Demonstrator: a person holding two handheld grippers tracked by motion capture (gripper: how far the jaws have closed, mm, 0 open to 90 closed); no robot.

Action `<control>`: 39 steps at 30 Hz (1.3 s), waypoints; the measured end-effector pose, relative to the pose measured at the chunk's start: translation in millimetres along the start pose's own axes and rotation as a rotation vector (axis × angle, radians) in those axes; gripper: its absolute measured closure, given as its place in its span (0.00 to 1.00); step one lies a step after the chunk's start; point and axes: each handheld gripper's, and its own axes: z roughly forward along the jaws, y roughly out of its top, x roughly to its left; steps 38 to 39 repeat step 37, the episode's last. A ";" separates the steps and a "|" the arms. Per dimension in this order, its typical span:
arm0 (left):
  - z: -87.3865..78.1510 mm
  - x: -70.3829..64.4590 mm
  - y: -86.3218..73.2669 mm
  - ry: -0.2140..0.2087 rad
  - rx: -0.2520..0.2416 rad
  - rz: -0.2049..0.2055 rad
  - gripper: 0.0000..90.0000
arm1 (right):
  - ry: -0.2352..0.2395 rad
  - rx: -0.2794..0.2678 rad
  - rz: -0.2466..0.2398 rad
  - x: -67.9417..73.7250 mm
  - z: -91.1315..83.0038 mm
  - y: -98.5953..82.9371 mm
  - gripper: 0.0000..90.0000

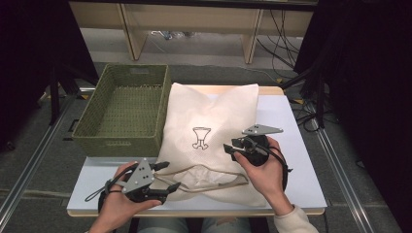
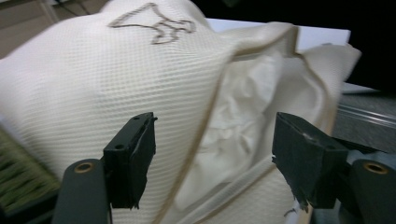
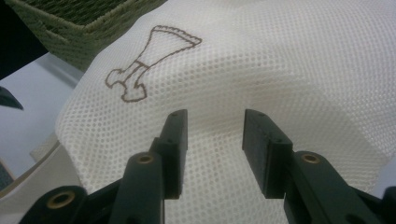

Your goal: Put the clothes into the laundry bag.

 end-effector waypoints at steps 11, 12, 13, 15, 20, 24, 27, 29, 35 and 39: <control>-8.9 35.3 -12.7 0.197 -0.038 -0.060 0.33 | -0.034 -0.029 0.045 -11.2 -0.2 -5.5 0.69; -9.2 38.1 -14.3 0.224 -0.037 -0.064 0.33 | -0.039 -0.030 0.030 -13.8 -0.8 -5.9 0.69; -9.6 41.2 -15.7 0.241 -0.040 -0.078 0.33 | -0.052 -0.037 0.012 -17.2 -1.2 -6.2 0.69; -12.3 46.6 -17.3 0.274 -0.049 -0.091 0.33 | -0.052 -0.034 0.048 -20.0 -2.8 -7.1 0.69; -21.1 55.9 -22.0 0.342 -0.086 -0.147 0.33 | -0.075 -0.048 0.082 -31.9 -5.9 -9.3 0.68; -27.1 60.0 -24.8 0.374 -0.112 -0.174 0.34 | -0.091 -0.057 0.076 -39.2 -8.9 -9.5 0.68; -30.3 60.7 -24.7 0.387 -0.117 -0.175 0.34 | -0.080 -0.061 0.091 -43.1 -10.4 -9.8 0.68; -31.9 60.9 -25.1 0.389 -0.118 -0.179 0.34 | -0.099 -0.059 0.101 -44.4 -11.4 -10.3 0.68; -34.4 62.4 -26.7 0.394 -0.118 -0.192 0.33 | -0.111 -0.050 0.112 -49.2 -13.2 -10.6 0.68; -34.6 61.7 -26.3 0.394 -0.120 -0.200 0.34 | -0.101 -0.048 0.131 -49.2 -12.5 -11.0 0.68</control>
